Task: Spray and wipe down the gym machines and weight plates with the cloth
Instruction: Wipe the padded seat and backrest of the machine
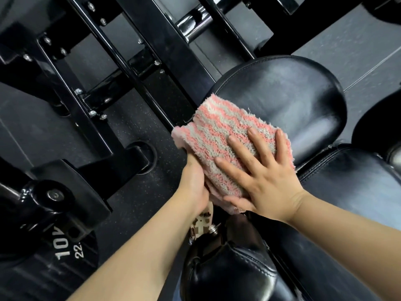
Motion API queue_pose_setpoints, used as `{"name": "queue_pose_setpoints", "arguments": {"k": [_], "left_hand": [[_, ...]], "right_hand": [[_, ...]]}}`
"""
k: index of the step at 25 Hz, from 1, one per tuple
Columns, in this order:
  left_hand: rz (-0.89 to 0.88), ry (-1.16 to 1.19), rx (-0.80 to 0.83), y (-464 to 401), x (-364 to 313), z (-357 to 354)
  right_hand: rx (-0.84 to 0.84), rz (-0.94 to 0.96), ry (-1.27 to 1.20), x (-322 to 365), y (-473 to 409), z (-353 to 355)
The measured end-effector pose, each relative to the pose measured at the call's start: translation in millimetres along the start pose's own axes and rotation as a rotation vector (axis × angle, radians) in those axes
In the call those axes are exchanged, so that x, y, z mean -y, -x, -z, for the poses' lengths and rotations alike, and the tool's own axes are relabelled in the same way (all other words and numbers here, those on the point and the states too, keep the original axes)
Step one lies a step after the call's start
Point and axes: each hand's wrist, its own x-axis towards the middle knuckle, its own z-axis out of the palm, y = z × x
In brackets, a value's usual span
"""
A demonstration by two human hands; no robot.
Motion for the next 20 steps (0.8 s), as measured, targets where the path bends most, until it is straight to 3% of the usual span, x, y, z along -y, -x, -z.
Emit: {"name": "queue_pose_setpoints", "arguments": {"k": [5,8,12,16,20], "left_hand": [[-0.270,-0.401,-0.072,-10,-69,-33],[-0.311,-0.578,-0.023,-23,-95,-50],[-0.467,-0.726,-0.058,-18,-65,-31],[-0.634,-0.825,-0.161,8,-33,-22],[-0.553,-1.036,-0.201,-29,-79,-51]], "right_hand": [[0.057,-0.288,-0.064,-9,-69,17],[0.122,-0.439,-0.071,-20,-91,20],[0.087,-0.487,-0.076,2,-53,17],[0.107,-0.398,-0.065,9,-19,12],[0.043,-0.499,-0.067,-35,-55,16]]}}
